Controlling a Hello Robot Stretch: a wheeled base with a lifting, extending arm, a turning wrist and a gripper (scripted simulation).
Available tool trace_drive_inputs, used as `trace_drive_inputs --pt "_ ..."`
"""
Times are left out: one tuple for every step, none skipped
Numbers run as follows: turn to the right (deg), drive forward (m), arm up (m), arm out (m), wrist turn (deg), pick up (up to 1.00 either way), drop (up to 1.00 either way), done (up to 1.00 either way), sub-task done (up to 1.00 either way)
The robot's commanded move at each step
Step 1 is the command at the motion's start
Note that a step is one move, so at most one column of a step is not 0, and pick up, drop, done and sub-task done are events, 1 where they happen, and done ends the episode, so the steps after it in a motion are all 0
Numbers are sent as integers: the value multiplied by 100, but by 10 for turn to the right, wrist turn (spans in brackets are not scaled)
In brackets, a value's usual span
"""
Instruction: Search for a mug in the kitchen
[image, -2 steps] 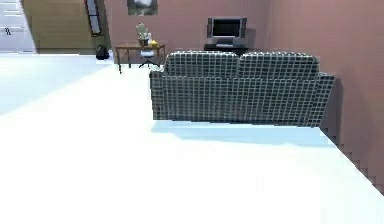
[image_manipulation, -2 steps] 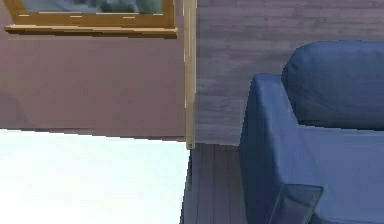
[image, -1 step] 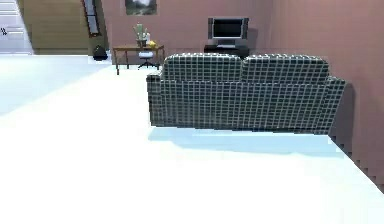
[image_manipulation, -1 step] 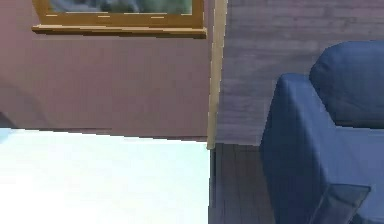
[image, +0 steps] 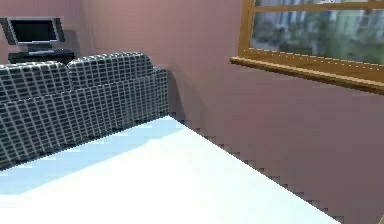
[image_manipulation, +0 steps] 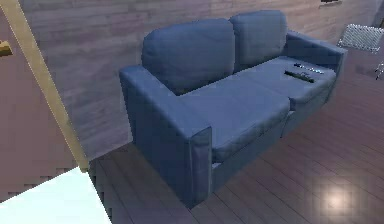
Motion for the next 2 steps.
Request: trace_drive_inputs --pt "210 0 0 0 0 0 0 0 0" --pt "0 30 0 0 0 0 0 0 0"
